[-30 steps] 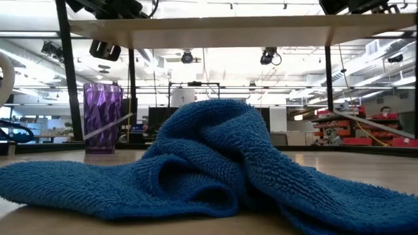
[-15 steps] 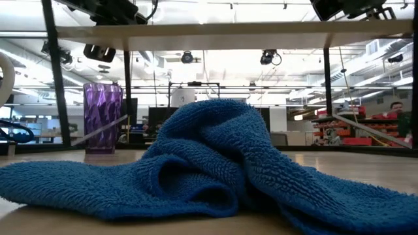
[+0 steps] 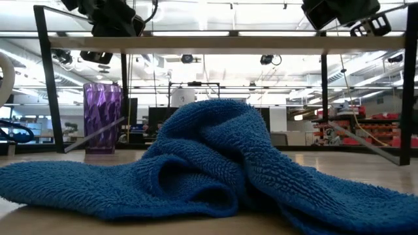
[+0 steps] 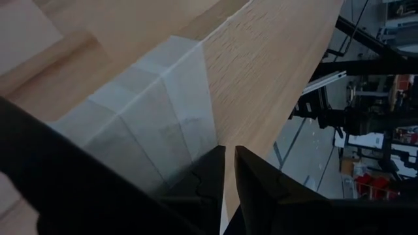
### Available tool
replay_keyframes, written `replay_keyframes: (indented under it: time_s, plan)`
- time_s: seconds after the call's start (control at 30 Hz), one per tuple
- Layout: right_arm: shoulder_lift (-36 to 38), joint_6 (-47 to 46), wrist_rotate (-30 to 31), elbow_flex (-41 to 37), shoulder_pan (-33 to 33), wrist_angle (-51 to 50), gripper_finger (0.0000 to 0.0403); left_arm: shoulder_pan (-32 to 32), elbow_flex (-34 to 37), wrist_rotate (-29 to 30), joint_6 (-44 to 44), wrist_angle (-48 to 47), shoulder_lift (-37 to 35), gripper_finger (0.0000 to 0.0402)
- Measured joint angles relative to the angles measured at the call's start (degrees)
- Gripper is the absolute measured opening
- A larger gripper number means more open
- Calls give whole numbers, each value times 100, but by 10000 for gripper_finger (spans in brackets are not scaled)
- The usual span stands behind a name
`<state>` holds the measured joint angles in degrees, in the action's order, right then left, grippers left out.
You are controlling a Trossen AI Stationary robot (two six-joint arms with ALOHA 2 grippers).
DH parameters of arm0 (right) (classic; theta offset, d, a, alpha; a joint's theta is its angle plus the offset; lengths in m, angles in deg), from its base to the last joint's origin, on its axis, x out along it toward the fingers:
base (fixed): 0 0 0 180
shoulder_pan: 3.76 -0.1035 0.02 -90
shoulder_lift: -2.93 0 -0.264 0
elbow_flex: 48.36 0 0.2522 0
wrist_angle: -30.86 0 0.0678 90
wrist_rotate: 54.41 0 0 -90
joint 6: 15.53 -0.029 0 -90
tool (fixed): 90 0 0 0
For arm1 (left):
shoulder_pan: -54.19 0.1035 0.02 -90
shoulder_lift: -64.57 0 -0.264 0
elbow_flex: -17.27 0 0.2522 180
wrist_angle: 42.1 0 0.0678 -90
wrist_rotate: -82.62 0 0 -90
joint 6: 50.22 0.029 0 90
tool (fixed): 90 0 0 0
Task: Stack small to large cups/mugs on shelf
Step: Move the shelf to the center of the table
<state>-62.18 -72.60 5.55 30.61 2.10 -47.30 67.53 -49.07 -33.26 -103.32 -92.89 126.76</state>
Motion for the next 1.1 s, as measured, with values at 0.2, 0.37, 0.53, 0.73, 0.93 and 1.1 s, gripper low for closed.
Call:
replay_keyframes:
  time_s: [0.2, 0.37, 0.53, 0.73, 0.93, 1.1]
  plan:
    - [-82, 171, -52, 0, 290, -44, 7, 68, 103, -5, -21, -35, 0, 46]
    - [-82, 177, -42, 0, 501, -98, 7, 202, 133, -31, 18, -45, 1, 44]
    - [-84, 204, -33, 0, 601, -127, 11, 297, 136, -68, 45, -38, 83, 45]
    - [-68, 324, -86, -107, 737, -192, 16, 306, 136, -126, 129, 16, 340, 46]
    - [-69, 551, -93, -212, 914, -153, 18, 538, 138, -275, 262, 22, 388, 46]
    - [-73, 623, -68, -223, 1063, -176, 19, 649, 140, -299, 408, -12, 453, 40]
